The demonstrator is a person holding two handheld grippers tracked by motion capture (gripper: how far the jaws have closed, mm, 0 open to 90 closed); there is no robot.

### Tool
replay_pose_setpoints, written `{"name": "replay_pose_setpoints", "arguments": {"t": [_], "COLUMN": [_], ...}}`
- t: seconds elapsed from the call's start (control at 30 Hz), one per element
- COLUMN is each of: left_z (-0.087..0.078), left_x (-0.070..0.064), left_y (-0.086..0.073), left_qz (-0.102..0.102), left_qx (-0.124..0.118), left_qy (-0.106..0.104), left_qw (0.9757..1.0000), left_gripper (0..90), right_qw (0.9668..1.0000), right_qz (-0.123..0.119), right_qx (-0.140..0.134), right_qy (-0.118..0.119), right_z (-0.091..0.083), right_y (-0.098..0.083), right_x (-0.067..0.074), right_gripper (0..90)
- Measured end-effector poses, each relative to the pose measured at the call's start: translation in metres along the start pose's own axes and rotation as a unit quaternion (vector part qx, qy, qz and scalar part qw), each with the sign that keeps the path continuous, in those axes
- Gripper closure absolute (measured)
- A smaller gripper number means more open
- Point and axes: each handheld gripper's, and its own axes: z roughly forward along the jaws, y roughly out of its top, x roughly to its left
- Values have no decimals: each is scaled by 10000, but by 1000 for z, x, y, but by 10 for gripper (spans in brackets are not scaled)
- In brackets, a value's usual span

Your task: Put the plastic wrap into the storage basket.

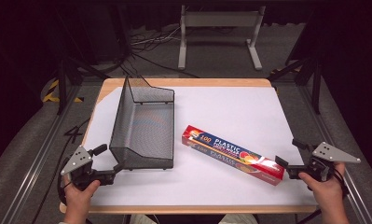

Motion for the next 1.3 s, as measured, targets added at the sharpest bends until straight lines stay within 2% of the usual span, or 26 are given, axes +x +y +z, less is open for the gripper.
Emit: {"name": "replay_pose_setpoints", "arguments": {"t": [0.4, 0.57, 0.73, 0.93, 0.97, 1.1, 1.3], "left_z": [0, 0, -1, -2, -2, -3, -3], "left_x": [-6, -8, -9, -8, -8, -7, -8], "left_y": [2, 3, 2, 3, 3, 2, 2], "left_qz": [39, 62, 54, -86, -102, -130, -169], "left_qx": [22, 36, 33, -49, -54, -59, 19], "left_qy": [-147, -144, -134, -212, -199, -160, -7], "left_qw": [9999, 9999, 9999, 9997, 9997, 9998, 9999], "left_gripper": [70, 71, 71, 73, 73, 73, 78], "right_qw": [9998, 9997, 9989, 9981, 9974, 9950, 9924], "right_qz": [-162, -192, -322, -335, -300, -362, -478], "right_qx": [-46, -71, 77, 269, 418, 627, 842], "right_qy": [60, 157, 329, 440, 513, 695, 759], "right_z": [2, 7, 19, 33, 38, 52, 67], "right_y": [12, 25, 41, 51, 54, 59, 67], "right_x": [8, 10, 16, 19, 20, 26, 29], "right_gripper": [40, 40, 47, 52, 53, 58, 57]}}
